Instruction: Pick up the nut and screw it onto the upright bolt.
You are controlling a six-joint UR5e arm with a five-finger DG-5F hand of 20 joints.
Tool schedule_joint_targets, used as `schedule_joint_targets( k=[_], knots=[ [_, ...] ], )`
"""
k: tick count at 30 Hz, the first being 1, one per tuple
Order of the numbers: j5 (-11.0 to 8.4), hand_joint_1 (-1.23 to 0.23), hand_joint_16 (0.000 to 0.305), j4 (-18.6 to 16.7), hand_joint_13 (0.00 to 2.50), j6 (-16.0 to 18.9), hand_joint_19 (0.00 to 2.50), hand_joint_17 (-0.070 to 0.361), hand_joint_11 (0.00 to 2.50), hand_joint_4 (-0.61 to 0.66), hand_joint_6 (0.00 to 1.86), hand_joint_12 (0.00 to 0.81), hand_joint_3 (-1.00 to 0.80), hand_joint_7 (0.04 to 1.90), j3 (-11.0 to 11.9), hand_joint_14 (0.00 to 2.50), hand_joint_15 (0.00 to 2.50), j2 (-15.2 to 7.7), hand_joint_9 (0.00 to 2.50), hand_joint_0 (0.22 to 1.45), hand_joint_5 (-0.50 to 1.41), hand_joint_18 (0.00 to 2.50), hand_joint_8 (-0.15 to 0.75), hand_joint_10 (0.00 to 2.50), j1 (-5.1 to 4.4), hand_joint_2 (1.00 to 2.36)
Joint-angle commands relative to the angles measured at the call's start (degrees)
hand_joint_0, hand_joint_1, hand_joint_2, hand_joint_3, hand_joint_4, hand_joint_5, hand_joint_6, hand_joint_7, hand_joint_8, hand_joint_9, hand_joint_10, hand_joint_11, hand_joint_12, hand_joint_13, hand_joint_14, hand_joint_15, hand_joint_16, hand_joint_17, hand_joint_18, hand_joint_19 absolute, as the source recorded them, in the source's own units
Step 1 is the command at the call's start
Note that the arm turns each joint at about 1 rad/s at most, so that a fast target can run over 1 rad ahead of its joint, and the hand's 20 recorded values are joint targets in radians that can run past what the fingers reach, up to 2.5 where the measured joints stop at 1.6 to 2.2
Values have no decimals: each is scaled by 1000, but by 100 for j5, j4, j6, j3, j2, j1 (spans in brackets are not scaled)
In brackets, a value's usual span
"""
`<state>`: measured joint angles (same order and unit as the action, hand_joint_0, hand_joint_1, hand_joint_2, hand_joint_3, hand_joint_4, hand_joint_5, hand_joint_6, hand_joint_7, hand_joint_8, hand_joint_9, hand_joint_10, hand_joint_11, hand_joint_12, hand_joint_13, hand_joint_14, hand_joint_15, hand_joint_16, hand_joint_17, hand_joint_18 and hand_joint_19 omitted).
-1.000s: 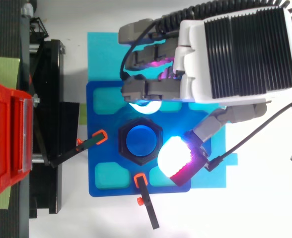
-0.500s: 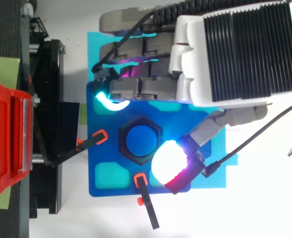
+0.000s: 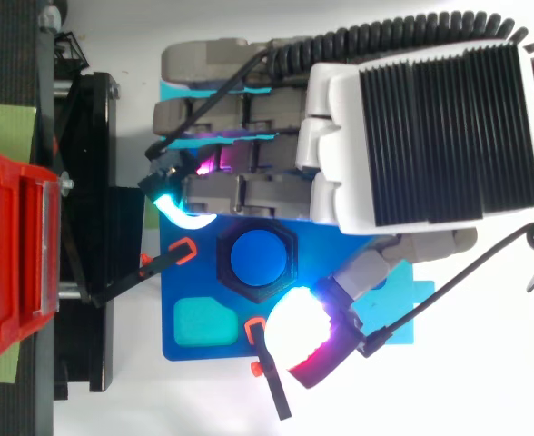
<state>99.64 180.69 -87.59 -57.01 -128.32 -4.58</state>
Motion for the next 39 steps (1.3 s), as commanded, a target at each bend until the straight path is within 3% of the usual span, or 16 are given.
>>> schedule_joint_targets(
  k=[1,7,15,23,39],
  knots=[
    [-58,-136,38,-60,293,5,0,84,0,148,503,321,-500,748,-162,0,0,-9,684,460,-52,0,219,0,-43,1000],
    [-102,-134,38,-438,299,110,0,85,0,186,504,323,-500,905,-337,0,0,0,691,460,-37,0,229,0,-96,1000],
    [-102,-148,36,-350,342,119,0,81,0,148,505,320,-500,1145,-337,0,0,0,720,470,-15,0,242,0,-96,1000],
    [-102,-173,34,-341,398,119,0,76,0,127,505,314,-500,1263,-337,0,0,0,775,477,2,0,251,0,-96,1000],
    [47,-230,26,-271,641,22,0,60,0,130,508,258,-500,1423,-337,0,0,0,1050,500,62,254,258,0,71,1000]
  ],
)
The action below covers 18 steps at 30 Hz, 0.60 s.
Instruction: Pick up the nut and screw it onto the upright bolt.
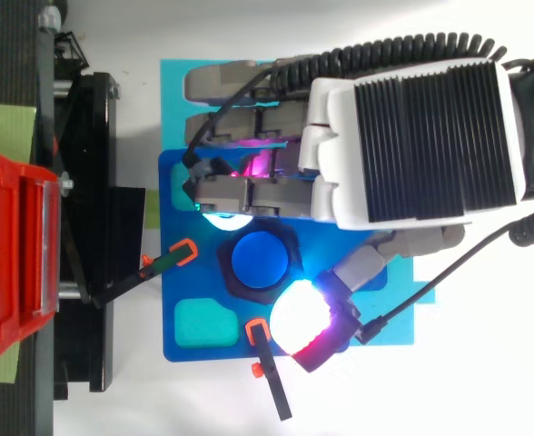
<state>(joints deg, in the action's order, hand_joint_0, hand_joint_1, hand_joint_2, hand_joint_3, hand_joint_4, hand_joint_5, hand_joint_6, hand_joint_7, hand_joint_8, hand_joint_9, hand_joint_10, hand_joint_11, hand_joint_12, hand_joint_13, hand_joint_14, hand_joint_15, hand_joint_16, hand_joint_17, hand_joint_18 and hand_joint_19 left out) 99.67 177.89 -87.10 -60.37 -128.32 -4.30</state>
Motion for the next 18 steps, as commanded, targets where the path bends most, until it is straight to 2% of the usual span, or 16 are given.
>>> schedule_joint_targets(
  k=[1,3,6,13,16,18],
  knots=[
    [61,-238,25,8,658,-26,0,56,0,118,508,251,-500,1429,8,0,0,0,1099,501,67,295,250,0,61,1000],
    [70,-265,18,17,766,-26,0,41,0,86,515,208,-500,1426,8,0,0,0,1188,504,86,409,218,0,79,1000],
    [114,-275,15,17,820,-35,0,34,0,80,518,186,-500,1414,8,0,0,0,1253,504,93,464,193,0,114,1000],
    [122,-262,12,0,889,-44,0,27,0,74,523,172,-500,1413,8,0,0,0,1329,505,97,530,166,0,140,1000],
    [158,-240,14,17,850,-44,0,32,0,83,501,186,-500,1432,61,0,0,0,1310,501,89,489,204,0,175,1000],
    [175,-217,19,17,783,-44,0,42,0,130,503,216,-500,1360,78,0,0,0,1246,496,52,416,240,0,184,1000]
  ],
)
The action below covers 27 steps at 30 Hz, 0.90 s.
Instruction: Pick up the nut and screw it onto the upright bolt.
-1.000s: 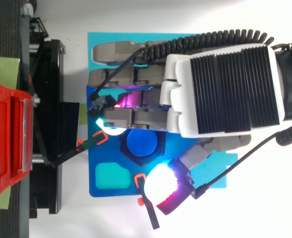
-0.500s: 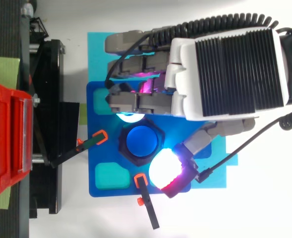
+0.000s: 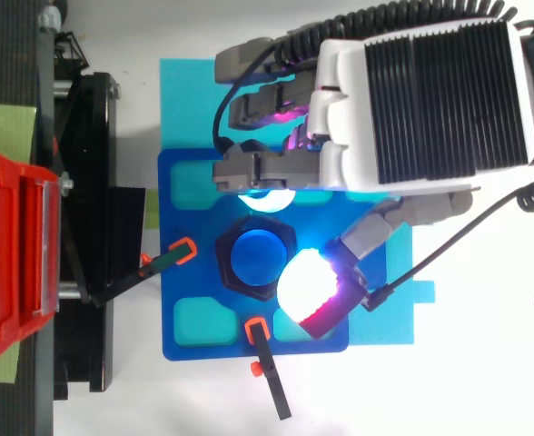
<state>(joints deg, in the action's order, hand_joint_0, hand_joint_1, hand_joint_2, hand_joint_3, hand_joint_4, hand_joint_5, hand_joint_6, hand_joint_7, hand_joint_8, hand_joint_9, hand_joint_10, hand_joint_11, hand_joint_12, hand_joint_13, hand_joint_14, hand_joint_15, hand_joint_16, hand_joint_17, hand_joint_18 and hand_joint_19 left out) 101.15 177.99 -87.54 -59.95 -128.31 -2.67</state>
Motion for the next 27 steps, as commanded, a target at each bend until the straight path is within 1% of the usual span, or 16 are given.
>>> schedule_joint_targets(
  k=[1,4,5,6,7,9,10,11,14,17,18,20,21,22,23,27],
  knots=[
    [45,-216,19,7,776,0,0,42,0,128,503,218,-500,1346,62,0,0,-1,1246,496,47,413,243,0,30,1000],
    [80,-206,22,60,736,-9,0,51,0,165,505,238,-500,1197,123,0,0,8,1185,492,1,362,246,0,39,1000],
    [80,-205,23,174,728,-53,0,52,0,186,505,240,-500,1121,220,0,0,8,1145,491,-13,355,245,0,65,1000],
    [80,-202,27,227,690,-70,0,62,0,203,504,249,-500,953,264,0,0,-1,1083,487,-46,307,233,0,65,1000],
    [89,-202,28,262,673,-79,0,62,0,203,504,252,-500,913,290,0,0,-1,1063,486,-55,304,233,0,65,1000],
    [89,-198,30,315,635,-106,0,68,0,173,503,264,-500,763,326,0,0,-1,983,479,-87,262,230,0,74,1000],
    [89,-198,30,332,631,-114,0,68,0,168,503,264,-500,753,334,0,0,-1,969,479,-87,258,231,0,74,1000],
    [80,-196,32,341,584,-114,0,72,0,163,502,271,-500,698,343,0,0,-1,923,476,-102,212,230,0,74,1000],
    [80,-188,34,315,518,-123,0,77,0,152,502,284,-500,651,334,0,0,-1,835,468,-115,159,220,0,65,1000],
    [62,-179,36,262,458,-123,0,81,0,144,501,289,-500,633,334,0,0,-1,771,462,-118,98,220,0,30,1000],
    [54,-177,36,201,413,-114,0,82,0,144,501,296,-500,630,326,0,0,-1,737,460,-118,47,218,0,4,1000],
    [18,-176,37,130,381,-106,0,83,0,137,501,304,-500,630,255,0,0,-1,706,458,-118,1,219,0,-32,1000],
    [18,-176,37,130,367,-106,0,83,0,120,501,303,-500,621,255,0,0,-1,694,458,-106,0,211,0,-32,1000],
    [-78,-175,37,34,366,-88,0,83,0,118,501,303,-500,622,150,0,0,-1,695,458,-99,0,208,0,-84,1000],
    [-149,-174,37,-2,360,-70,0,83,0,118,501,299,-500,626,141,0,0,-1,700,458,-89,0,204,0,-120,1000],
    [-245,-174,36,-19,341,17,0,82,0,117,501,290,-500,630,132,0,0,-1,702,459,-76,0,193,0,-181,1000]
  ],
)
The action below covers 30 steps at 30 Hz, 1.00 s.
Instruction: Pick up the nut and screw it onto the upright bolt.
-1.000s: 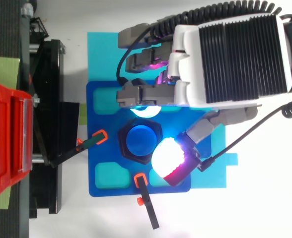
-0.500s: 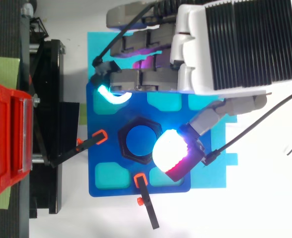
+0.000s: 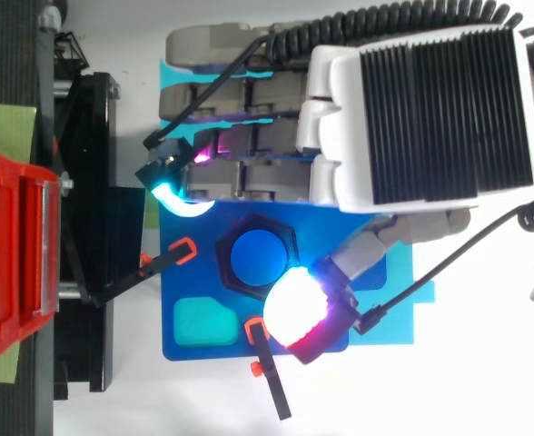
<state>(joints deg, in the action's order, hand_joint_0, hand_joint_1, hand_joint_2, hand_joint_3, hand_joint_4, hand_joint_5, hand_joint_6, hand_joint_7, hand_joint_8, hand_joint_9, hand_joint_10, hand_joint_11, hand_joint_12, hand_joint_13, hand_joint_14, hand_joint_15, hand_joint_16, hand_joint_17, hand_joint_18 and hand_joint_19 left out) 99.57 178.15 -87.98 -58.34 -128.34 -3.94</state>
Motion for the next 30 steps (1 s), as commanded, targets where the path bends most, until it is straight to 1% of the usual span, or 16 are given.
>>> schedule_joint_targets(
  k=[1,4,9,12,15,16,20,26,30],
  knots=[
    [-96,-174,36,-34,340,70,0,82,0,117,501,290,-500,628,-28,0,0,2,694,459,-76,0,193,0,-71,1000],
    [-96,-175,36,36,334,132,0,81,0,120,501,289,-500,632,-28,0,0,2,687,459,-76,0,196,0,-150,1000],
    [-157,-168,36,54,333,149,0,81,0,138,502,294,-500,674,-28,0,0,2,676,460,-70,0,202,0,-186,1000],
    [-193,-156,36,106,334,149,0,81,0,154,502,297,-500,723,-37,0,0,2,674,461,-64,0,212,0,-230,1000],
    [-193,-130,36,115,335,149,0,81,0,162,503,298,-500,749,-28,0,0,2,678,462,-58,0,214,0,-230,1000],
    [-193,-121,36,124,338,149,0,81,0,162,503,300,-500,757,-28,0,0,2,677,463,-55,0,214,0,-247,1000],
    [-193,-111,36,168,341,141,0,80,0,168,503,300,-500,788,-37,0,0,2,684,465,-45,0,217,0,-256,1000],
    [-193,-105,35,229,363,149,0,79,0,181,504,299,-500,913,-37,0,0,2,709,470,-21,0,222,0,-256,1000],
    [-193,-104,34,229,394,149,0,76,0,155,505,297,-500,994,-37,0,0,2,756,476,-4,0,225,0,-256,1000]
  ],
)
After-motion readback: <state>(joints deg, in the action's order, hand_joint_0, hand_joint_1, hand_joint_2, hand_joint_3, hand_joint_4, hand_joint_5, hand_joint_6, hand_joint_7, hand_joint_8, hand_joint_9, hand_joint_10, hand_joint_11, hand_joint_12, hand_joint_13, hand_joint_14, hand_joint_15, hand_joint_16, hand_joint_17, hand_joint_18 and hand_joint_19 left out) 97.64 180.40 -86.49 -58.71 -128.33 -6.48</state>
